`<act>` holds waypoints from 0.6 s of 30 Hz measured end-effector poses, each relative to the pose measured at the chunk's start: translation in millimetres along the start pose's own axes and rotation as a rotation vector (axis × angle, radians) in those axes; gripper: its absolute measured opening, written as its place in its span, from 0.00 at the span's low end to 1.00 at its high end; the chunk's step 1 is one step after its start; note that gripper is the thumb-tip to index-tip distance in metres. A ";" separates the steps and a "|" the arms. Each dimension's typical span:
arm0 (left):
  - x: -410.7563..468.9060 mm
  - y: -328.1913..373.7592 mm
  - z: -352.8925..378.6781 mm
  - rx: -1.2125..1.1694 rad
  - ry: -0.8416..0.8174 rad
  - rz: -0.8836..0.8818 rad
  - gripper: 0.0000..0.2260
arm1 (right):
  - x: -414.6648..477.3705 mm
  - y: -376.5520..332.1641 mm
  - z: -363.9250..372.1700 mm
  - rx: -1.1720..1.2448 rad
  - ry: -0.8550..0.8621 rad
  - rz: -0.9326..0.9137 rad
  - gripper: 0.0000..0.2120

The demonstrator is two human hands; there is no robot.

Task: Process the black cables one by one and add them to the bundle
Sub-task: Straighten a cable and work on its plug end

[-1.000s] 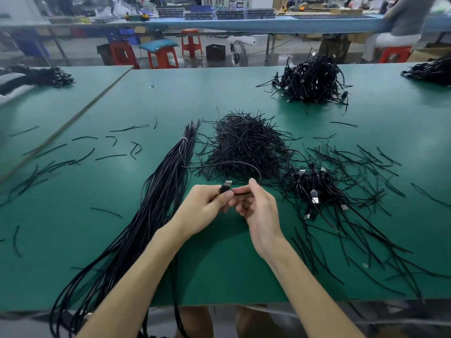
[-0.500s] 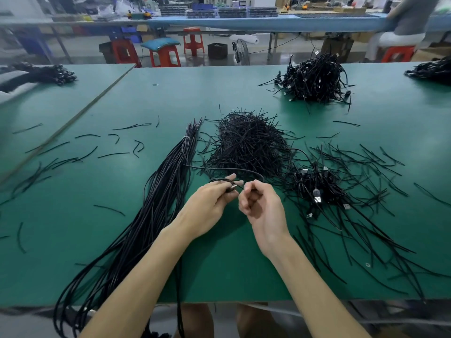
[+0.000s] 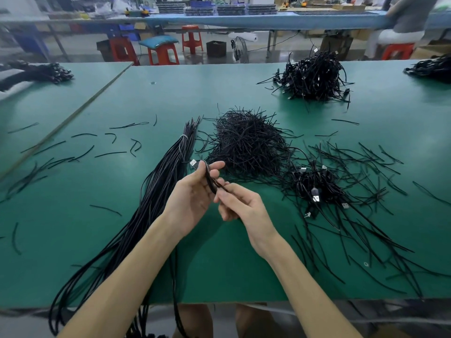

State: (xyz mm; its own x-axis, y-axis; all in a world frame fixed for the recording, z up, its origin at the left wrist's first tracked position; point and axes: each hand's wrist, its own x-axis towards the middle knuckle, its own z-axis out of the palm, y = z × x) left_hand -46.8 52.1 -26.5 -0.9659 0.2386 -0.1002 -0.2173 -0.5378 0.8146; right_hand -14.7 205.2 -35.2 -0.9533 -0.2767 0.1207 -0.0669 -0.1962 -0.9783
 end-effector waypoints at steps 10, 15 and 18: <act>8.1 0.8 -6.4 -0.278 0.164 -0.024 0.11 | 0.2 -1.3 -0.3 0.034 0.066 0.043 0.16; 7.2 3.4 -6.8 -0.242 0.139 -0.028 0.12 | 1.3 0.2 -0.6 0.059 0.110 0.070 0.17; 3.1 8.3 -6.1 -0.477 -0.057 -0.095 0.14 | 2.1 0.9 0.6 0.051 0.127 0.078 0.18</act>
State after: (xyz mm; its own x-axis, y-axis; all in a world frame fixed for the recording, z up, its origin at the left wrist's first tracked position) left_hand -52.5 43.5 -23.6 -0.9325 0.3413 -0.1185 -0.3569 -0.8189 0.4494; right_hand -16.5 204.0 -35.7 -0.9848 -0.1724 0.0194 0.0206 -0.2273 -0.9736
